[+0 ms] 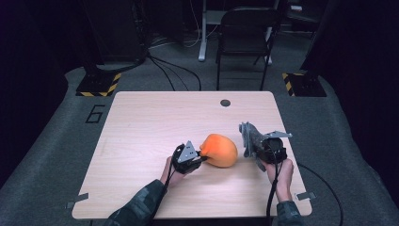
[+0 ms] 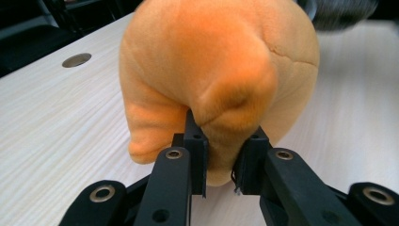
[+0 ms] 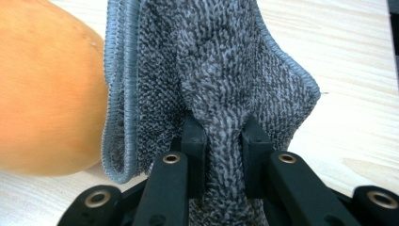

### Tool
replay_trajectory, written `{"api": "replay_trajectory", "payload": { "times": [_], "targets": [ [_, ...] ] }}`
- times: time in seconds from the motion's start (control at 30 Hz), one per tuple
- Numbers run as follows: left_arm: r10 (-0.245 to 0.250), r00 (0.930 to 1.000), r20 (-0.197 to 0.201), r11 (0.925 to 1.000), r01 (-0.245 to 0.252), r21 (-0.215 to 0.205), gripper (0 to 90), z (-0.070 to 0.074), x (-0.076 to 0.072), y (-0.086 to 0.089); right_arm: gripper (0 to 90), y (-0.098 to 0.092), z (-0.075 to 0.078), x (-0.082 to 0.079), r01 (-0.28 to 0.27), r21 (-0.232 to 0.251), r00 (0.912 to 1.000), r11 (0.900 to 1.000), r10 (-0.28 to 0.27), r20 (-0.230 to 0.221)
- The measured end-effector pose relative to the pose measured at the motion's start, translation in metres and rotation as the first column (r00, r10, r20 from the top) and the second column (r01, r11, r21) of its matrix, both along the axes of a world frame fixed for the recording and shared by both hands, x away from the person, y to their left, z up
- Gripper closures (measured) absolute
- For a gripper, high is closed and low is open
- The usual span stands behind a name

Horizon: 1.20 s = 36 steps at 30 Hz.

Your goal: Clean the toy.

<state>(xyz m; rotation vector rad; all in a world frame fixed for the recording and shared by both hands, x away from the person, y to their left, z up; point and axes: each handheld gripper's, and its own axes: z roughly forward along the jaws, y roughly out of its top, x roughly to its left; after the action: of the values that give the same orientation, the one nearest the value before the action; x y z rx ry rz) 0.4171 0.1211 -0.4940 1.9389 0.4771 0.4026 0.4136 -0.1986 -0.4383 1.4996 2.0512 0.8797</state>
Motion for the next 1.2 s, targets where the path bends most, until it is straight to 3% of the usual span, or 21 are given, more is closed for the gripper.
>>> {"api": "replay_trajectory", "payload": {
  "times": [0.07,0.1,0.13,0.2,0.23,0.3,0.33,0.37,0.4,0.47,0.5,0.53,0.67,0.73,0.77,0.83,0.87,0.93,1.13,1.17,1.2],
  "targets": [
    [0.008,0.9974,-0.071,0.9981,-0.013,-0.06,78.0,0.009,0.001,0.003,76.0,-0.003,0.003,-0.001,0.008,0.007,0.9999,1.0,-0.008,0.01],
    [0.008,0.9974,-0.071,0.9981,-0.013,-0.06,77.9,0.009,0.001,0.003,75.9,-0.004,0.004,-0.001,0.004,0.006,0.9998,1.0,-0.004,0.019],
    [0.029,0.9879,-0.153,0.993,-0.046,-0.109,77.9,0.017,0.002,0.007,76.0,-0.005,0.008,-0.003,0.004,0.014,0.9996,1.0,-0.004,0.026],
    [0.045,0.9733,-0.225,0.9873,-0.078,-0.139,77.7,0.022,0.003,0.009,75.9,-0.004,0.014,-0.005,-0.001,0.019,0.9992,1.0,0.0,0.04],
    [0.045,0.9733,-0.225,0.9873,-0.078,-0.139,77.7,0.022,0.003,0.009,75.9,-0.003,0.019,-0.007,-0.012,0.023,0.9985,1.0,0.011,0.054],
    [0.077,0.9514,-0.298,0.9801,-0.127,-0.153,77.6,0.025,0.004,0.011,75.9,0.0,0.024,-0.01,-0.025,0.031,0.9977,0.999,0.023,0.063],
    [0.077,0.9278,-0.365,0.9743,-0.148,-0.17,77.5,0.025,0.003,0.01,75.9,0.009,0.037,-0.015,-0.077,0.047,0.9945,0.996,0.073,0.075],
    [0.077,0.9278,-0.365,0.9743,-0.148,-0.17,77.5,0.025,0.003,0.01,75.9,0.009,0.037,-0.015,-0.077,0.047,0.9945,0.996,0.073,0.075],
    [0.066,0.9106,-0.408,0.9717,-0.151,-0.181,77.5,0.024,0.002,0.008,75.9,0.028,0.051,-0.023,-0.139,0.058,0.986,0.989,0.133,0.101],
    [0.052,0.8997,-0.433,0.9726,-0.144,-0.182,77.4,0.023,-0.001,0.003,75.9,0.046,0.06,-0.029,-0.183,0.031,0.9769,0.983,0.178,0.118],
    [0.052,0.8997,-0.433,0.9726,-0.144,-0.182,77.4,0.023,-0.001,0.003,75.9,0.046,0.06,-0.029,-0.183,0.031,0.9769,0.983,0.178,0.118],
    [0.053,0.8955,-0.442,0.9727,-0.146,-0.18,77.4,0.022,-0.005,-0.003,75.9,0.071,0.066,-0.036,-0.226,0.003,0.9657,0.974,0.224,0.131],
    [0.034,0.8945,-0.446,0.9766,-0.125,-0.175,77.2,0.021,-0.009,-0.007,75.5,0.102,0.062,-0.042,-0.273,-0.041,0.9533,0.961,0.276,0.123],
    [0.052,0.887,-0.459,0.9749,-0.144,-0.169,77.1,0.017,-0.009,-0.008,75.3,0.114,0.051,-0.04,-0.252,-0.095,0.9564,0.963,0.263,0.126],
    [0.059,0.8882,-0.456,0.9763,-0.147,-0.159,77.2,0.015,-0.009,-0.008,75.3,0.117,0.045,-0.038,-0.237,-0.112,0.9611,0.965,0.25,0.118],
    [0.061,0.8783,-0.474,0.9731,-0.158,-0.168,77.0,0.008,-0.007,-0.01,75.3,0.113,0.027,-0.027,-0.222,-0.113,0.9682,0.969,0.232,0.093],
    [0.061,0.8783,-0.474,0.9731,-0.158,-0.168,76.9,0.008,-0.007,-0.01,75.3,0.112,0.024,-0.026,-0.22,-0.112,0.9681,0.969,0.231,0.096],
    [0.064,0.8914,-0.449,0.9768,-0.148,-0.155,76.8,0.007,-0.006,-0.01,75.3,0.109,0.022,-0.024,-0.21,-0.107,0.9706,0.972,0.221,0.096],
    [0.062,0.89,-0.452,0.9759,-0.149,-0.159,76.8,0.004,-0.004,-0.009,75.3,0.102,0.018,-0.021,-0.197,-0.131,0.9738,0.972,0.209,0.089],
    [0.056,0.8875,-0.457,0.9754,-0.147,-0.165,76.8,0.003,-0.003,-0.008,75.4,0.092,0.015,-0.018,-0.155,-0.147,0.9835,0.977,0.167,0.071],
    [0.055,0.8858,-0.461,0.9747,-0.148,-0.167,76.7,0.003,-0.003,-0.008,75.4,0.087,0.013,-0.016,-0.146,-0.151,0.9855,0.978,0.157,0.065]
  ]
}}
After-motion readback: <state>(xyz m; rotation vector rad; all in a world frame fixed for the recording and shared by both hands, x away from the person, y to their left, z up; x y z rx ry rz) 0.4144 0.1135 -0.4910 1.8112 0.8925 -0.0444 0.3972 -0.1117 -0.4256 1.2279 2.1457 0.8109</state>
